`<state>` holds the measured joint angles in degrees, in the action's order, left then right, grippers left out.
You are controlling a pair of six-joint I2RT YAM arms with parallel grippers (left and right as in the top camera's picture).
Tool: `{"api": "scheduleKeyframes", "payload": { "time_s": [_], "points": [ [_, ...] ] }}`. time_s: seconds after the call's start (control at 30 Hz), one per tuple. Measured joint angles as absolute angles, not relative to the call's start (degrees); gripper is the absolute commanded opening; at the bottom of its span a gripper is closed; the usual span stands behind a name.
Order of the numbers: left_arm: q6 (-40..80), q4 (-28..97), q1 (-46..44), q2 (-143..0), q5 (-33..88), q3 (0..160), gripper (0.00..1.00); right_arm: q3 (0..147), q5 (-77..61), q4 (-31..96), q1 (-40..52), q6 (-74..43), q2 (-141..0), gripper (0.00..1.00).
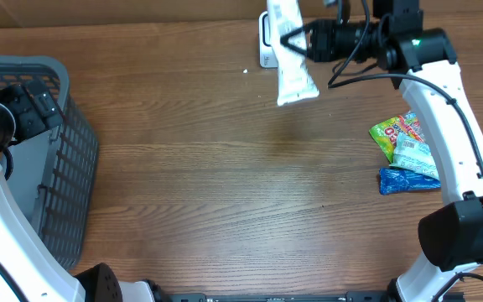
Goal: Scan the item barcode
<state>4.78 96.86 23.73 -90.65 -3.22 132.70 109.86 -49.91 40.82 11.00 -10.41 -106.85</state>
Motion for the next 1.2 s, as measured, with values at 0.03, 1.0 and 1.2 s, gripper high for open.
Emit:
{"api": "scheduleKeyframes", "payload": {
  "time_s": [0.03,1.0,1.2],
  "points": [
    [4.8,96.86,23.73,-90.65,-3.22,132.7,1.0,110.76,-48.51,40.86,11.05,-10.22,-106.85,0.04],
    [4.78,96.86,23.73,-90.65,-3.22,132.7,1.0,114.63,24.12,14.52,24.03,38.96,-130.8,0.04],
    [4.78,96.88,23.73,-90.65,-3.22,132.7,1.0,114.63,26.74,11.62,24.03,47.83,-134.39,0.04]
  ]
}}
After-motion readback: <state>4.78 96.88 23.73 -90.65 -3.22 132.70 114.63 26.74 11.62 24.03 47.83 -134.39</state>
